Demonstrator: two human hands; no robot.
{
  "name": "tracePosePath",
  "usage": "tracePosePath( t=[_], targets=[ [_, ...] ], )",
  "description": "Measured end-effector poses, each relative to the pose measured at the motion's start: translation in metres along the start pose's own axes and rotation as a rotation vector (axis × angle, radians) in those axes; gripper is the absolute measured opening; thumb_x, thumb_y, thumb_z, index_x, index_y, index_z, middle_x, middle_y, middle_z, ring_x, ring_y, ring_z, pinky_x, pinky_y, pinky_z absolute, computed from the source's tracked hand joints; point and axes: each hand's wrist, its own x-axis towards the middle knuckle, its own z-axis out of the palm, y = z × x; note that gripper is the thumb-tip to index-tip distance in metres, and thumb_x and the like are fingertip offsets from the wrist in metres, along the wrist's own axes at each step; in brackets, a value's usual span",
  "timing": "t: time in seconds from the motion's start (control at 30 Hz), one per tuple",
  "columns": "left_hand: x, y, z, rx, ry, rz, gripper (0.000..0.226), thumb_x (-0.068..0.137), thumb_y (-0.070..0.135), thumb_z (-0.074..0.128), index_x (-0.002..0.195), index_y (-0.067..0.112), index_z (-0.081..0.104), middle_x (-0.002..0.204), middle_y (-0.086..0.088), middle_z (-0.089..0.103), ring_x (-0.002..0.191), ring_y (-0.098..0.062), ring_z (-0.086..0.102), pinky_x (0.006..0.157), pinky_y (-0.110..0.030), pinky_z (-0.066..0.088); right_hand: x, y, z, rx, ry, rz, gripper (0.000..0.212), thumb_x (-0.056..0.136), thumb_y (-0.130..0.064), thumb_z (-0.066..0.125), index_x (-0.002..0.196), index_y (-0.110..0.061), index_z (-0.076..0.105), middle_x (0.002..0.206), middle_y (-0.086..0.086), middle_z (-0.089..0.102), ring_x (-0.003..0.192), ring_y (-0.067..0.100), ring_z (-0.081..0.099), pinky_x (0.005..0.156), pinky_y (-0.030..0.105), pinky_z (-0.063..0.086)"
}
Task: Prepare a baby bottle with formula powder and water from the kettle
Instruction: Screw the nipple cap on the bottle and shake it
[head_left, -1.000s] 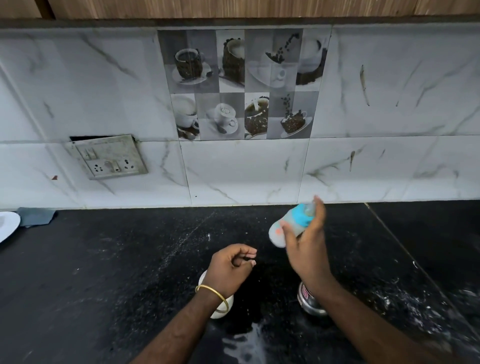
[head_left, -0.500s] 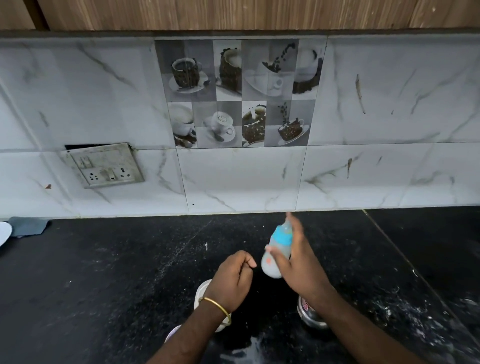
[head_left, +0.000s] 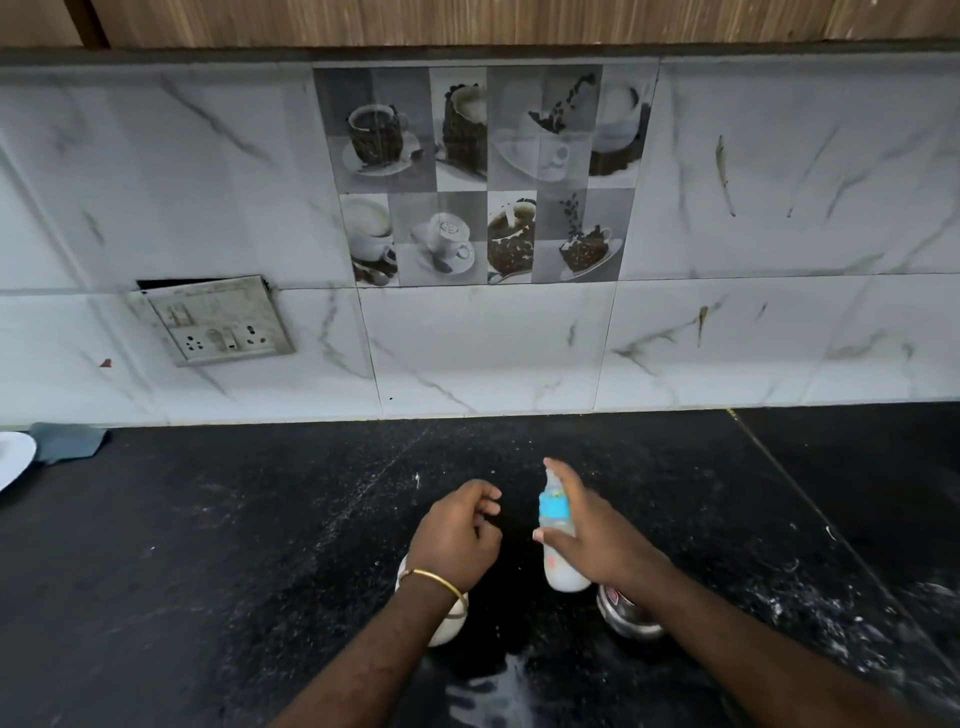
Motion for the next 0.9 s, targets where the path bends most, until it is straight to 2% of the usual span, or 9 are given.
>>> tracePosePath(
  t=[0.13,0.27,0.43,0.53,0.57,0.7,0.8,0.87,0.9],
  targets=[
    [0.003,0.004,-0.006,-0.036,0.070,-0.023,0.039,0.074,0.012,0.052,0.110,0.018,0.065,0.096,0.009,0.069,0.086,-0.009,0.067,0.081,-0.024,0.055,0.004,-0.007,-0.011,0.261,0.443,-0.016,0.087,0.089,-0.023,0.072,0.156,-0.028,0.018,0.150,0.008,0.045,0.127,0.021,0.052,0.109,0.037,0.043],
    [0.001,0.003,-0.004,-0.031,0.047,-0.021,0.034,0.076,0.007,0.055,0.107,0.019,0.065,0.095,0.010,0.069,0.086,-0.004,0.067,0.081,-0.023,0.055,-0.010,-0.004,0.004,0.004,0.022,0.003,0.089,0.088,-0.037,0.070,0.153,-0.045,0.010,0.139,0.009,0.056,0.113,0.021,0.060,0.099,0.039,0.049],
    [0.006,0.010,-0.004,-0.038,0.046,-0.034,0.034,0.074,0.013,0.052,0.104,0.020,0.066,0.093,0.011,0.070,0.085,-0.002,0.067,0.080,-0.020,0.055,0.006,-0.015,-0.014,0.255,0.498,-0.011,0.084,0.091,-0.028,0.070,0.154,-0.031,0.016,0.140,0.007,0.050,0.118,0.017,0.055,0.102,0.033,0.046],
    [0.005,0.011,-0.002,-0.018,0.045,-0.031,0.032,0.077,0.006,0.056,0.105,0.019,0.065,0.095,0.011,0.070,0.086,-0.003,0.067,0.080,-0.020,0.054,0.000,-0.008,-0.004,0.046,0.102,0.017,0.086,0.089,-0.033,0.070,0.152,-0.039,0.012,0.135,0.009,0.056,0.106,0.017,0.060,0.096,0.037,0.051],
    [0.004,0.011,-0.002,-0.017,0.046,-0.028,0.032,0.078,0.005,0.056,0.105,0.019,0.065,0.095,0.010,0.069,0.087,-0.003,0.066,0.080,-0.019,0.053,-0.001,-0.010,-0.006,0.062,0.074,0.019,0.085,0.088,-0.034,0.070,0.151,-0.041,0.013,0.137,0.009,0.056,0.107,0.018,0.060,0.097,0.039,0.052],
    [0.008,0.010,-0.005,-0.033,0.064,-0.028,0.032,0.079,0.003,0.057,0.105,0.019,0.065,0.095,0.012,0.068,0.087,-0.001,0.065,0.080,-0.019,0.054,0.005,-0.016,-0.013,0.306,0.502,-0.025,0.084,0.091,-0.025,0.069,0.155,-0.031,0.014,0.150,0.003,0.042,0.126,0.016,0.051,0.107,0.031,0.043],
    [0.005,0.010,-0.005,-0.024,0.053,-0.023,0.031,0.079,0.003,0.057,0.106,0.017,0.066,0.095,0.011,0.068,0.087,-0.001,0.066,0.081,-0.020,0.055,-0.001,-0.009,-0.004,0.095,0.101,0.021,0.087,0.089,-0.031,0.070,0.154,-0.036,0.013,0.141,0.009,0.053,0.113,0.019,0.060,0.101,0.036,0.049],
    [0.005,0.008,-0.005,-0.030,0.059,-0.017,0.032,0.079,0.003,0.057,0.105,0.018,0.065,0.095,0.011,0.068,0.086,-0.002,0.066,0.081,-0.022,0.056,-0.001,-0.012,-0.007,0.201,0.139,0.026,0.084,0.089,-0.027,0.071,0.153,-0.033,0.017,0.137,0.011,0.056,0.109,0.020,0.061,0.100,0.038,0.050],
    [0.006,0.008,-0.006,-0.040,0.064,-0.015,0.032,0.079,0.003,0.057,0.105,0.019,0.065,0.094,0.011,0.068,0.086,-0.003,0.066,0.081,-0.024,0.056,0.001,-0.015,-0.011,0.315,0.323,0.012,0.082,0.090,-0.023,0.070,0.153,-0.030,0.018,0.141,0.011,0.053,0.116,0.020,0.059,0.103,0.037,0.049]
  ],
)
